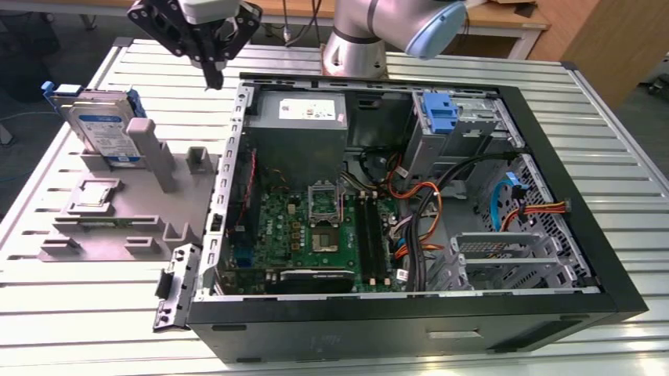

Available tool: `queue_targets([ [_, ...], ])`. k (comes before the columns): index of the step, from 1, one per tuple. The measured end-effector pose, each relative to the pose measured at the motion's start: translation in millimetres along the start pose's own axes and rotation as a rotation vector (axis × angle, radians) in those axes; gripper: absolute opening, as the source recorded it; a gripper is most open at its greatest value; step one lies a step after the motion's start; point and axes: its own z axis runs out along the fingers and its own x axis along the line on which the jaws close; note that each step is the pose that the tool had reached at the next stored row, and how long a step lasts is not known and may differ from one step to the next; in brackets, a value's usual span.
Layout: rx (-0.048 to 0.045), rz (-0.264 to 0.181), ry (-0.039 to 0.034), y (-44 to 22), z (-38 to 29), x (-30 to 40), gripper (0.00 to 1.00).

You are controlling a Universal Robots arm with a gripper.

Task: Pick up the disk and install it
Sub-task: 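Reach for the disk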

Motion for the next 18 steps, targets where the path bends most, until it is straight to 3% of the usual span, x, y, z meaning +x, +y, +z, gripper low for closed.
queue_targets([
  [18, 0.0, 0.0, 0.0001, -0.4, -0.1, 7.7, 0.1],
])
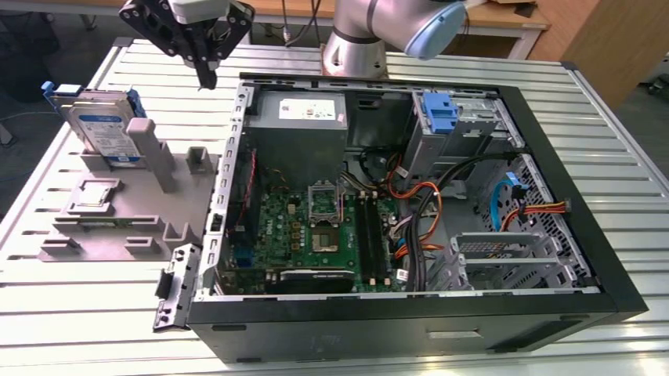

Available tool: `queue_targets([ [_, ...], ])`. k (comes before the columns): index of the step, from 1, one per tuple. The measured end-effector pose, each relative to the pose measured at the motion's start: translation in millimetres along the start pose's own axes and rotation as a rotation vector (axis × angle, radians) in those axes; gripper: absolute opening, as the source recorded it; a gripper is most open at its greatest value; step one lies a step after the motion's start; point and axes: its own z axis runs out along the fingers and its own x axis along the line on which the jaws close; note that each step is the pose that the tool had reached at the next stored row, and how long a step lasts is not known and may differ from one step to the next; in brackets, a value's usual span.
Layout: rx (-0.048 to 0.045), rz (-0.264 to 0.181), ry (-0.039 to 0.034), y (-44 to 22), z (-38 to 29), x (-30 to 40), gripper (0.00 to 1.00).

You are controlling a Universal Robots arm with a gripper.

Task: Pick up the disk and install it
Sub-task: 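Reach for the disk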

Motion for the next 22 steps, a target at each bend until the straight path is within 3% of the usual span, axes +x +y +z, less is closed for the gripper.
queue_targets([
  [22, 0.0, 0.0, 0.0, -0.4, 0.1, 6.8, 0.1],
])
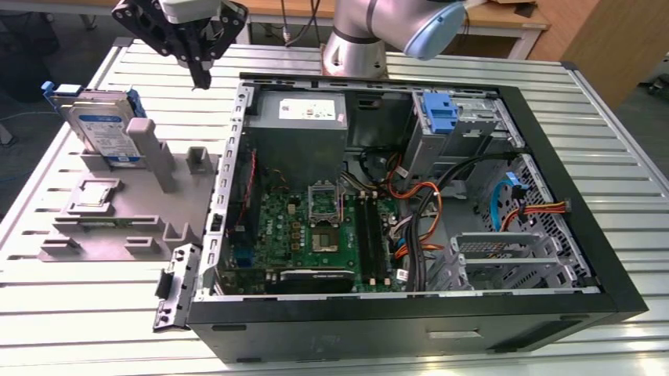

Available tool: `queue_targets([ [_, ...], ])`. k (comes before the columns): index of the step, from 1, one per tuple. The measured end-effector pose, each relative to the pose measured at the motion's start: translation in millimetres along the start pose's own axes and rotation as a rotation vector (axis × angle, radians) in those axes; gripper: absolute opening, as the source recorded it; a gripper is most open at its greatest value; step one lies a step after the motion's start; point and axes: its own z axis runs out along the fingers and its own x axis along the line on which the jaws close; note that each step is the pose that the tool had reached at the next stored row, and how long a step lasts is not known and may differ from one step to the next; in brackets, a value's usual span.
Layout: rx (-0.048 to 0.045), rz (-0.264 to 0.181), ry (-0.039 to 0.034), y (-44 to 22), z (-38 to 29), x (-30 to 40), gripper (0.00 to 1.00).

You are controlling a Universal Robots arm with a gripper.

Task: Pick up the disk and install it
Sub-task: 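Reach for the disk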

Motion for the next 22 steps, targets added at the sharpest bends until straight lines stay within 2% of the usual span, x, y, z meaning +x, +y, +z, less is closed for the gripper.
queue_targets([
  [14, 0.0, 0.0, 0.0, -0.1, 0.3, 2.9, 0.1],
  [22, 0.0, 0.0, 0.0, 1.3, 0.3, 9.8, 0.1],
])
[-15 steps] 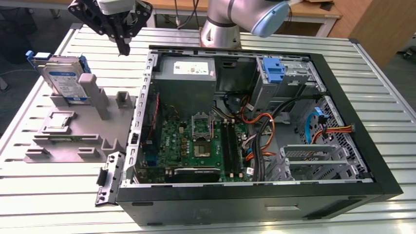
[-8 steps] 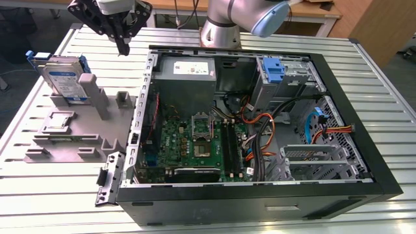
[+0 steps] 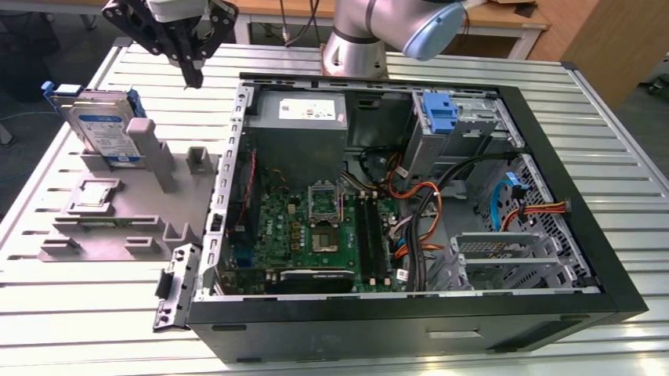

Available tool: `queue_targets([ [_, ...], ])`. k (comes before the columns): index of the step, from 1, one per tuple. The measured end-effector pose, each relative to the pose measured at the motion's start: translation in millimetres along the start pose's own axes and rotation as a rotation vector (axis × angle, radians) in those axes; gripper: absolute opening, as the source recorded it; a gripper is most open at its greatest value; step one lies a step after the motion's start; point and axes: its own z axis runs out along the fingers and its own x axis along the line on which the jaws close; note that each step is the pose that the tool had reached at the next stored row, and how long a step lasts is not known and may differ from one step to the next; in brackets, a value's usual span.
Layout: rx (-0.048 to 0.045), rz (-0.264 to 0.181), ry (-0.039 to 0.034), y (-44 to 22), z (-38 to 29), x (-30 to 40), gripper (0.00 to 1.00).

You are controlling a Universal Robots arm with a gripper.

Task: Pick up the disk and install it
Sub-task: 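Reach for the disk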

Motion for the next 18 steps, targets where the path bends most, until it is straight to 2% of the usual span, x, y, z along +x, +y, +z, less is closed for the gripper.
queue_targets([
  [3, 0.0, 0.0, 0.0, 1.2, 0.1, 2.1, 0.1],
  [6, 0.0, 0.0, 0.0, 4.3, 0.4, 9.0, 0.1],
  [12, 0.0002, 0.0, 0.0025, 10.5, 2.1, 28.6, 0.1],
  [18, 0.0007, 0.0, 0.0092, 12.3, 4.4, 53.1, 0.1],
])
